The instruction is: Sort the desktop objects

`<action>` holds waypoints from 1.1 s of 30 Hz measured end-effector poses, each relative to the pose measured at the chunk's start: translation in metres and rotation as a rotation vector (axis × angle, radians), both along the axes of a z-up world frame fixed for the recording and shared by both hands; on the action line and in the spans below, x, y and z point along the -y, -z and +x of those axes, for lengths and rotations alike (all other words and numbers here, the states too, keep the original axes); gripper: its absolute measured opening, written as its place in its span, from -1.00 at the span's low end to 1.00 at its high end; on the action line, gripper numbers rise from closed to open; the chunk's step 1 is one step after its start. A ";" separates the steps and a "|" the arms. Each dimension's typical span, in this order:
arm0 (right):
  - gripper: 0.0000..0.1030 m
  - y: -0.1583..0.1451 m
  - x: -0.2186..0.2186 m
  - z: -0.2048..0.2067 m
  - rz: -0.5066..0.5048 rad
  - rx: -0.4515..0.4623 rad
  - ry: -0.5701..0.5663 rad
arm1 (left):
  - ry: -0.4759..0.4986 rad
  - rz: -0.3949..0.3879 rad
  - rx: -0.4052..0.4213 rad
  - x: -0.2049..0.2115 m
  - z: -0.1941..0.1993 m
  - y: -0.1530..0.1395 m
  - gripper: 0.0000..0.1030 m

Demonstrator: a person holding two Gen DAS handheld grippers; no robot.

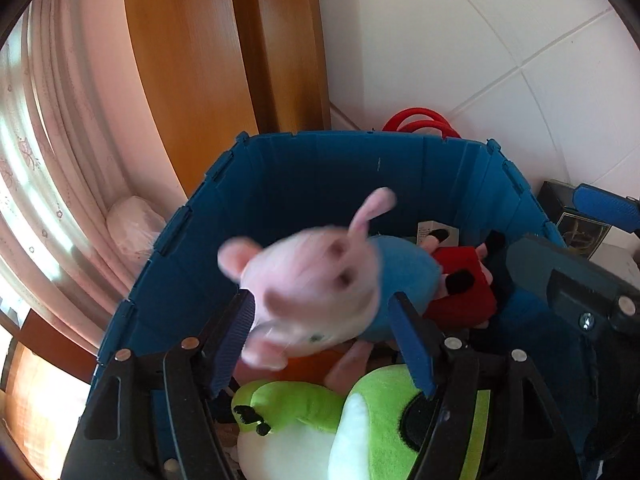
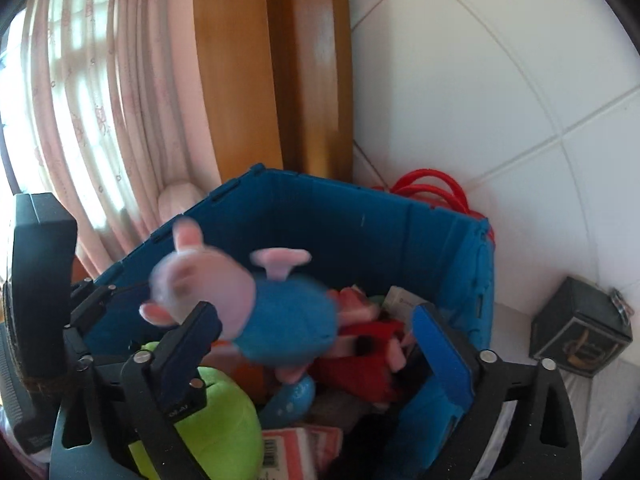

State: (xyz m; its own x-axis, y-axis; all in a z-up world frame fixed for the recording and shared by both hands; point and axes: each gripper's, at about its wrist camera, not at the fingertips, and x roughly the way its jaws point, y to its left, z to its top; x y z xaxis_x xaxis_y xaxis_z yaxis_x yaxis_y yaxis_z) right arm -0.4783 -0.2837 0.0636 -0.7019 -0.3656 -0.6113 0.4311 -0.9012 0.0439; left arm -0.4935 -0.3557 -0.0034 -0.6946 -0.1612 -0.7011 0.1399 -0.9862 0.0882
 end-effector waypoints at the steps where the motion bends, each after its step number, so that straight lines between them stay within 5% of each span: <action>1: 0.99 -0.004 -0.001 0.003 0.005 -0.011 0.008 | -0.002 -0.006 -0.011 -0.001 0.006 -0.006 0.33; 12: 1.00 -0.050 -0.032 0.079 -0.009 -0.101 0.063 | -0.063 -0.017 -0.171 -0.019 0.090 -0.058 0.35; 20: 1.00 -0.051 -0.066 0.169 0.001 -0.198 0.054 | -0.182 -0.033 -0.415 -0.065 0.200 -0.074 0.88; 24: 1.00 -0.048 -0.091 0.200 -0.008 -0.205 0.098 | -0.170 -0.011 -0.435 -0.082 0.227 -0.066 0.99; 33: 1.00 -0.034 -0.116 0.237 0.015 -0.154 0.156 | -0.158 0.017 -0.338 -0.106 0.254 -0.049 0.99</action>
